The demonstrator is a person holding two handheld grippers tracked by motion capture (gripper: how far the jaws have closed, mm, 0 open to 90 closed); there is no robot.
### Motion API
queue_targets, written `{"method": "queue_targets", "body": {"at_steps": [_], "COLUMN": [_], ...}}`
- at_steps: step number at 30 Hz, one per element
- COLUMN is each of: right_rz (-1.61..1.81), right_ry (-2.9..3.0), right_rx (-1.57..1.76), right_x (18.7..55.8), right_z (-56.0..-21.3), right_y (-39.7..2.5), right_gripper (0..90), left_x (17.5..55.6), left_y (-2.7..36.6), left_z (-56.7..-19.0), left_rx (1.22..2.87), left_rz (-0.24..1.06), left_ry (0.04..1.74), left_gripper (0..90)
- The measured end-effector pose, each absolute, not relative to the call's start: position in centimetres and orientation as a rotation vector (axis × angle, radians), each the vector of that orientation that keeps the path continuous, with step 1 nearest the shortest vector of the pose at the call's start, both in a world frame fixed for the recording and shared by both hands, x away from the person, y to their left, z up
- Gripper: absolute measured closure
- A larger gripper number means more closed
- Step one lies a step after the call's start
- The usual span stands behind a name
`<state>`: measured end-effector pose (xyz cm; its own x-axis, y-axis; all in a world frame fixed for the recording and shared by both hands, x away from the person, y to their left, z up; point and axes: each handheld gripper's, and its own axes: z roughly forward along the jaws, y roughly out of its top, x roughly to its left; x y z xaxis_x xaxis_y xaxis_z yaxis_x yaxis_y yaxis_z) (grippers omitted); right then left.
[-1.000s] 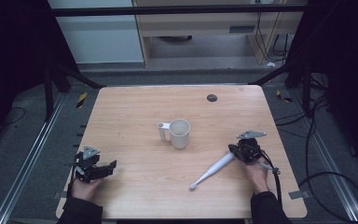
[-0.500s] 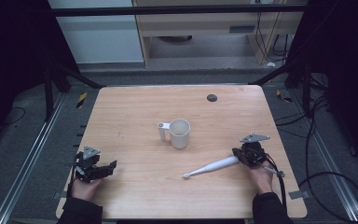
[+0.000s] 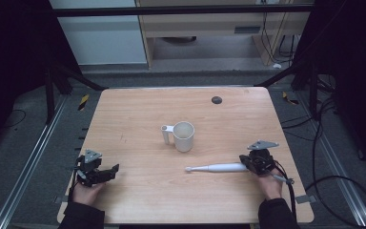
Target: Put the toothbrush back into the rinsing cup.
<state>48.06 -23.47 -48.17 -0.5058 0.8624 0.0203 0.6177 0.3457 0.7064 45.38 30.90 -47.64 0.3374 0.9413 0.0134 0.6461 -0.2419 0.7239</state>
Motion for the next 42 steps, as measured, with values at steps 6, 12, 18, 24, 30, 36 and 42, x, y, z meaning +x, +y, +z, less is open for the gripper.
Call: {"method": "queue_targets", "body": {"at_steps": [6,12,18,24,30,36,42], "right_rz": [0.945,0.943,0.941,0.937,0.932,0.934,0.952], "right_ry": [2.255,2.256,2.258,2.258,2.271,2.272,2.23], "right_rx": [1.314,1.316,1.317,1.311,1.303,1.309,1.312], "right_x": [47.3,46.7,46.2,45.6,45.2,45.2,45.4], "right_z": [-48.3,-48.3,-48.3,-48.3,-48.4,-48.4,-47.5], "right_y": [-24.0,-24.3,-24.5,-24.7,-24.7,-24.6,-25.0], "right_gripper": [89.9,89.9,89.9,89.9,89.9,89.6,82.8], "left_x": [45.4,45.4,45.4,45.4,45.4,45.4,45.6], "left_y": [30.9,30.9,30.9,30.8,30.8,30.8,30.7], "left_z": [-47.7,-47.6,-47.6,-47.6,-47.6,-47.6,-47.7], "left_rx": [1.984,1.983,1.982,1.984,1.984,1.987,1.991], "left_rz": [0.609,0.611,0.611,0.611,0.612,0.61,0.611], "left_ry": [1.385,1.384,1.384,1.383,1.383,1.382,1.38], "left_gripper": [23.3,23.2,23.2,23.2,23.2,23.0,22.7]}}
